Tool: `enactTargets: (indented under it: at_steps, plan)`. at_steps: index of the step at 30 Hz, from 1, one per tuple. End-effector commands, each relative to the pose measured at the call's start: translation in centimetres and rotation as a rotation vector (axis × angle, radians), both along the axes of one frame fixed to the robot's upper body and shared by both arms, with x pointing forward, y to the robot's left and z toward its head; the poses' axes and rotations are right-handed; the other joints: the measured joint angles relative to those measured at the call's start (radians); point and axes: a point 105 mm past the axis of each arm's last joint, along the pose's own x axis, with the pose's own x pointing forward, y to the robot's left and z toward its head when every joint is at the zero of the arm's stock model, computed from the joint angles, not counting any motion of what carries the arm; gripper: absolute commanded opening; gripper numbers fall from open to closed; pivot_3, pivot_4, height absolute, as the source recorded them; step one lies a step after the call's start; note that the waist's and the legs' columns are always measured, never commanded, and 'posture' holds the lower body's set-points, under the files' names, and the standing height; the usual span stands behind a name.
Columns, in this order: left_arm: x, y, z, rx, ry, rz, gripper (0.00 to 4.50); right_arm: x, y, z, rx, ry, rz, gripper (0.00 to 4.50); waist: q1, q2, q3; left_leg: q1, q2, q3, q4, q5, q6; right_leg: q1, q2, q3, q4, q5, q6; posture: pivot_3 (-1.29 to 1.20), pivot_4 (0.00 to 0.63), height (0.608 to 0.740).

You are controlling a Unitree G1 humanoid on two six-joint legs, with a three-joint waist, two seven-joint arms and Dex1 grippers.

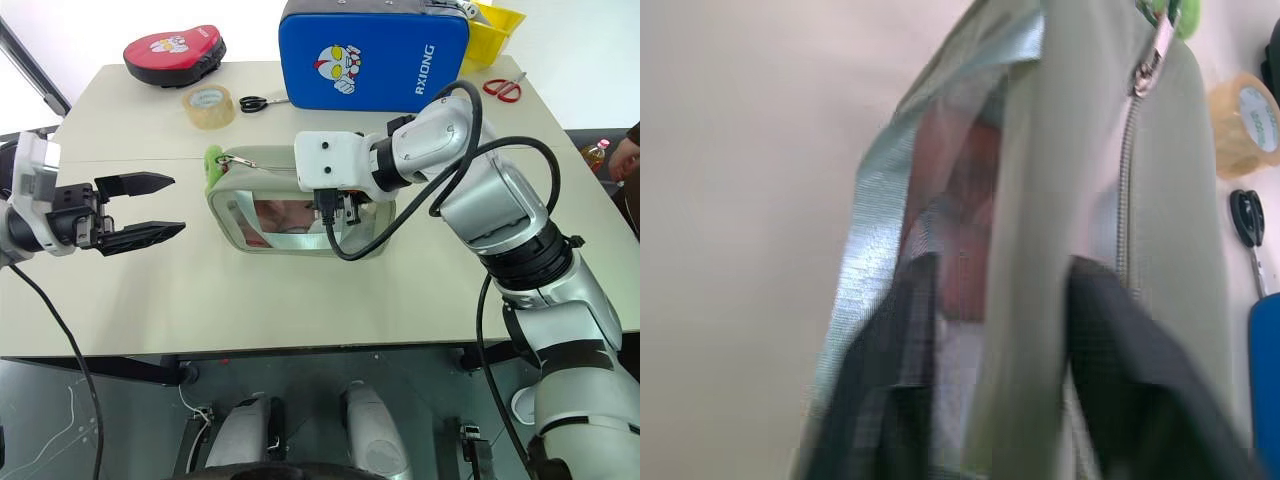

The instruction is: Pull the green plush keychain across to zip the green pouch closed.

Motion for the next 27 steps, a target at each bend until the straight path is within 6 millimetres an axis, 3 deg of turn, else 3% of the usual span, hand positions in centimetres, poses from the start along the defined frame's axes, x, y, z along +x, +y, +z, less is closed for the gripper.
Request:
enactTargets:
  at_steps: [1, 2, 3, 7, 14, 17, 24, 27]
  plan:
    - [-0.1, -0.3, 0.8, 0.011, -0.046, -0.016, 4.5, 0.2, -1.2, 2.7, 0.078, -0.051, -0.049, 3.67, 0.0, 0.0, 0.0, 0.0, 0.0, 0.0, 0.0, 0.0, 0.0, 0.0, 0.0, 0.0, 0.0, 0.0, 0.0, 0.0, 0.15, 0.737]
    - [-0.1, -0.3, 0.9, 0.011, -0.047, -0.016, 4.5, 0.2, -2.0, 3.6, 0.103, -0.053, -0.062, 4.22, 0.001, 0.0, 0.0, 0.0, 0.0, 0.0, 0.0, 0.0, 0.0, 0.0, 0.0, 0.0, 0.0, 0.0, 0.0, 0.0, 0.15, 0.737]
    - [-0.1, -0.3, 0.9, 0.012, -0.048, -0.015, 4.5, 0.0, -2.7, 4.4, 0.126, -0.051, -0.072, 4.44, 0.002, 0.0, 0.0, 0.0, 0.0, 0.0, 0.0, 0.0, 0.0, 0.0, 0.0, 0.0, 0.0, 0.0, 0.0, 0.0, 0.15, 0.737]
    - [-0.1, -0.1, 0.8, 0.012, -0.048, -0.01, 4.5, -1.0, -5.2, 5.1, 0.125, -0.056, -0.086, 4.44, 0.009, 0.0, 0.0, 0.0, 0.0, 0.0, 0.0, 0.0, 0.0, 0.001, 0.0, 0.0, -0.001, 0.0, 0.0, 0.0, 0.15, 0.737]
    - [0.1, 0.0, 0.8, 0.006, -0.049, 0.001, 4.5, -1.5, -7.7, 2.8, 0.077, -0.027, -0.145, 4.44, 0.0, 0.0, 0.0, 0.003, 0.0, 0.001, 0.0, 0.0, 0.0, 0.004, 0.0, 0.001, -0.002, 0.0, 0.0, 0.0, 0.15, 0.737]
    - [0.3, -0.1, 0.9, 0.003, -0.054, -0.004, 4.5, -0.9, -8.3, 1.2, 0.047, -0.015, -0.182, 3.56, 0.001, 0.0, 0.0, 0.004, 0.0, 0.0, 0.0, 0.0, 0.0, 0.004, 0.001, 0.001, -0.001, 0.0, 0.0, 0.0, 0.15, 0.737]
    - [0.8, -0.2, 1.1, -0.004, -0.062, 0.004, 4.5, -0.7, -8.2, 0.4, 0.061, -0.004, -0.182, 0.07, 0.002, 0.0, 0.0, 0.003, 0.0, 0.0, 0.0, 0.0, 0.0, 0.004, 0.001, 0.001, -0.001, 0.0, 0.0, 0.0, 0.15, 0.737]
    - [1.6, 0.4, 1.2, -0.021, -0.073, 0.06, 4.5, -0.5, -8.1, 0.0, 0.073, 0.001, -0.177, 0.07, 0.002, 0.0, 0.0, 0.003, 0.0, 0.0, 0.0, 0.0, 0.0, 0.004, 0.001, 0.001, -0.001, 0.0, 0.0, 0.0, 0.15, 0.737]
